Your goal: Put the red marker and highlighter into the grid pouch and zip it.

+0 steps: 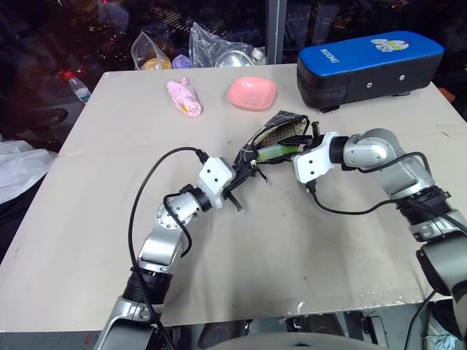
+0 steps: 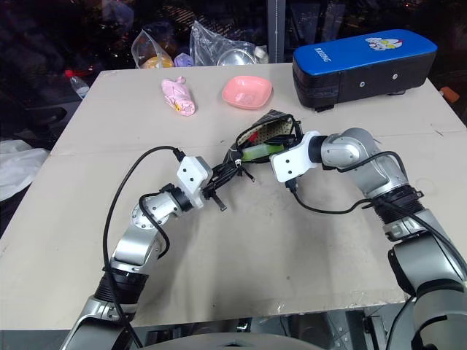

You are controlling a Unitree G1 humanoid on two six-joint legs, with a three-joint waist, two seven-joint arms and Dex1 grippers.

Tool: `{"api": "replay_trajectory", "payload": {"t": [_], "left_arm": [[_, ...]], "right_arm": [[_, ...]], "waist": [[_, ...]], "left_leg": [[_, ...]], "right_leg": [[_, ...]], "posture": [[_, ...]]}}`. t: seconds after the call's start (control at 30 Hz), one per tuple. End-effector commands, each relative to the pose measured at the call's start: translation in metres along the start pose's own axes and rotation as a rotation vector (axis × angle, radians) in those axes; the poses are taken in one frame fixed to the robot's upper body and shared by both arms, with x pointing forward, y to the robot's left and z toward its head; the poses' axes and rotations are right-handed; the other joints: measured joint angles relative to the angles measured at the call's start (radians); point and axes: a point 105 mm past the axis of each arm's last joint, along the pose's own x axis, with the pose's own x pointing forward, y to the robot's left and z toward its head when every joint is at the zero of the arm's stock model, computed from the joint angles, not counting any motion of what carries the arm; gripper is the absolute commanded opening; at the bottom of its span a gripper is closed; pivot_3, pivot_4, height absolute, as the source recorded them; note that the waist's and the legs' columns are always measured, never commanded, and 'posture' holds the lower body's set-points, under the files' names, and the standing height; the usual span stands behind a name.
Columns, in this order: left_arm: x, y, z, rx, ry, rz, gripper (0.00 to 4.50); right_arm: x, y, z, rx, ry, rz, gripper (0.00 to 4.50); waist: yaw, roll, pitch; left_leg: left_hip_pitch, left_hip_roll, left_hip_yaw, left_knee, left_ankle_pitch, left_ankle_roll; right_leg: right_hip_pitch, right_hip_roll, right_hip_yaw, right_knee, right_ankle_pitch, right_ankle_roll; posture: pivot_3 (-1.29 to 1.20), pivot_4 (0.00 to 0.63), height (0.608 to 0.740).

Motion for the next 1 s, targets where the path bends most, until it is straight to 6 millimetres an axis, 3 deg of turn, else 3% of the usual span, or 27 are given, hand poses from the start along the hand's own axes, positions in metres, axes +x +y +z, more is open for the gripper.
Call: {"api": "replay_trajectory", "payload": {"t": [0.03,0.23,0.5,0.53,0.73,0.87,1.0], "left_arm": [[0.007,-0.005,0.019,0.030,-0.072,-0.020,0.00],[0.007,-0.005,0.018,0.031,-0.070,-0.020,0.00],[0.007,-0.004,0.018,0.032,-0.064,-0.020,0.00],[0.007,-0.005,0.018,0.031,-0.063,-0.021,0.00],[0.006,-0.005,0.017,0.015,-0.060,-0.022,0.00],[0.007,-0.001,0.018,-0.011,-0.061,-0.004,0.00],[0.009,0.002,0.016,-0.072,-0.053,0.023,0.00]], "right_arm": [[0.004,-0.011,0.013,-0.092,-0.050,0.006,0.78],[-0.002,-0.014,-0.003,-0.122,-0.005,0.034,0.78],[-0.013,-0.034,-0.021,-0.097,0.051,-0.069,0.78],[-0.014,-0.034,-0.022,-0.093,0.054,-0.072,1.79],[-0.022,-0.026,-0.027,-0.050,0.073,-0.079,4.38],[-0.032,-0.030,-0.031,0.013,0.083,-0.120,4.46],[-0.045,-0.033,-0.026,0.282,0.022,-0.251,4.46]], "waist": [[-0.001,0.000,0.000],[-0.001,0.000,0.000],[-0.003,0.000,0.000],[-0.003,0.000,0.000],[-0.002,0.000,0.000],[-0.001,0.000,0.000],[0.002,0.000,0.000]], "left_leg": [[0.000,0.000,0.000,0.000,0.000,0.000],[0.000,0.000,0.000,0.000,0.000,0.000],[0.000,0.000,0.000,0.000,0.000,0.000],[0.000,0.000,0.000,0.000,0.000,0.000],[0.000,0.000,0.000,0.000,0.000,0.000],[0.000,0.000,0.000,0.000,0.000,0.000],[0.000,0.000,0.000,0.000,0.000,0.000]], "right_leg": [[0.000,0.000,0.000,0.000,0.000,0.000],[0.000,0.000,0.000,0.000,0.000,0.000],[0.000,0.000,0.000,0.000,0.000,0.000],[0.000,0.000,0.000,0.000,0.000,0.000],[0.000,0.000,0.000,0.000,0.000,0.000],[0.000,0.000,0.000,0.000,0.000,0.000],[0.000,0.000,0.001,0.000,0.000,0.000]], "posture": [[0.00,0.150,0.734],[0.00,0.150,0.734],[0.00,0.150,0.734],[0.00,0.150,0.734],[0.00,0.150,0.734],[0.00,0.150,0.734],[0.00,0.150,0.734]]}}
